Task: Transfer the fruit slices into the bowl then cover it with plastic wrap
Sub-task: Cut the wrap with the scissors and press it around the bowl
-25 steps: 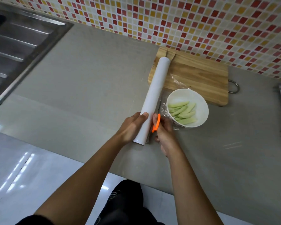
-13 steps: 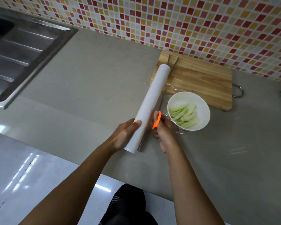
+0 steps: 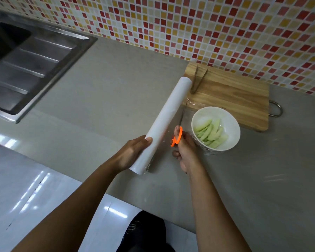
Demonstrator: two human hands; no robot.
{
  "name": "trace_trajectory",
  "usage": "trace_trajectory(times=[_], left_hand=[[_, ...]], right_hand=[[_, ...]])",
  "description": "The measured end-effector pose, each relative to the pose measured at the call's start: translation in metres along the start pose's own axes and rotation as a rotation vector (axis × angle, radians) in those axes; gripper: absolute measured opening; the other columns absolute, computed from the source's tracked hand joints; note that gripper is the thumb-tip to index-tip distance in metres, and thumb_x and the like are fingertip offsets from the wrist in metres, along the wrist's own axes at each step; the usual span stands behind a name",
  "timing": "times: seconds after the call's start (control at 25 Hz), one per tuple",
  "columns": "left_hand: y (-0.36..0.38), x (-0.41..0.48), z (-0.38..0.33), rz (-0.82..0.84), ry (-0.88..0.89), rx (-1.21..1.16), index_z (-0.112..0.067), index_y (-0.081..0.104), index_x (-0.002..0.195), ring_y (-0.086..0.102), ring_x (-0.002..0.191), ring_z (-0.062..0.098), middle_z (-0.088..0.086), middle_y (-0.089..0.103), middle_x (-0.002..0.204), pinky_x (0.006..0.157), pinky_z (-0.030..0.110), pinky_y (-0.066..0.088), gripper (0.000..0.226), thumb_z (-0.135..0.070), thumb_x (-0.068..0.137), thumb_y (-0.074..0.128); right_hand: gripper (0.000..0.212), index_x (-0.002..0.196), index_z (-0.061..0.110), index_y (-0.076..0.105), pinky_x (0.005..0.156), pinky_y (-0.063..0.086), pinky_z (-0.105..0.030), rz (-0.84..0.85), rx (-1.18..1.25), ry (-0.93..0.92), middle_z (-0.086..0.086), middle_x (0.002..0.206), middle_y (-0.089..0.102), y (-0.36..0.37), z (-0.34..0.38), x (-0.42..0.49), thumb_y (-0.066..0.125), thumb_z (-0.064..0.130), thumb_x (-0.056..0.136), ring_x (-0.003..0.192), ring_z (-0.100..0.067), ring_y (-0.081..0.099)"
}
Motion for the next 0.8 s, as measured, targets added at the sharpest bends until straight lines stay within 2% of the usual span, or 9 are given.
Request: trace_trajectory(times=[0.08,0.24,0.44,0.56,0.68,0.8], left_hand=[[-0.003,0.002,-0.002,0.001,-0.004,-0.005,-0.007,0.059,0.106,0.062,0.08,0.022,0.014,0.065,0.096,0.075,0.037,0.049,0.072,-0.067,0.069,0.047],[-0.007,0.005,-0.004,0.02,-0.026,-0.089,-0.012,0.061,0.102,0.063,0.072,0.018,0.006,0.065,0.088,0.07,0.034,0.05,0.051,-0.054,0.079,0.046],[-0.015,0.008,-0.003,0.031,-0.042,-0.024,-0.008,0.059,0.111,0.062,0.082,0.024,0.014,0.065,0.1,0.075,0.037,0.05,0.06,-0.056,0.078,0.044],[-0.021,0.008,-0.004,0.037,-0.054,-0.041,-0.01,0.059,0.112,0.063,0.081,0.021,0.011,0.065,0.099,0.073,0.033,0.05,0.058,-0.054,0.079,0.043],[-0.028,0.008,-0.004,0.049,-0.062,-0.056,-0.01,0.058,0.116,0.063,0.081,0.021,0.011,0.065,0.099,0.069,0.03,0.051,0.059,-0.053,0.079,0.042],[-0.033,0.008,-0.005,0.069,-0.067,-0.049,-0.01,0.058,0.117,0.064,0.082,0.02,0.011,0.065,0.1,0.068,0.028,0.051,0.059,-0.053,0.08,0.042]], right_hand=[[0.031,0.074,0.024,0.049,0.038,0.022,-0.016,0.043,0.016,0.021,0.007,0.064,0.048,0.003,0.003,0.002,0.055,0.052,0.085,0.059,-0.005,0.045],[0.039,0.065,0.024,0.046,0.04,0.021,-0.017,0.06,0.036,0.029,0.007,0.062,0.047,0.007,0.009,0.01,0.054,0.058,0.083,0.056,-0.004,0.044],[0.039,0.066,0.024,0.049,0.037,0.022,-0.016,0.073,0.049,0.018,0.009,0.063,0.05,0.016,0.014,0.024,0.053,0.059,0.083,0.052,-0.002,0.043],[0.034,0.071,0.023,0.049,0.035,0.023,-0.015,0.053,0.069,-0.013,0.006,0.062,0.049,0.021,0.014,0.031,0.055,0.054,0.084,0.051,-0.004,0.042],[0.038,0.064,0.024,0.051,0.035,0.022,-0.016,0.045,0.108,0.018,0.009,0.056,0.05,0.024,0.013,0.037,0.056,0.057,0.082,0.047,-0.001,0.045],[0.038,0.064,0.023,0.051,0.036,0.021,-0.016,0.035,0.132,-0.028,0.009,0.058,0.048,0.027,0.015,0.044,0.054,0.054,0.085,0.046,-0.001,0.041]])
Point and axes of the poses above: each hand's wrist, its own x-axis towards the middle knuckle, its own y-axis out of the palm, z = x × y, the point moved 3 cm from there along x, towards the middle knuckle
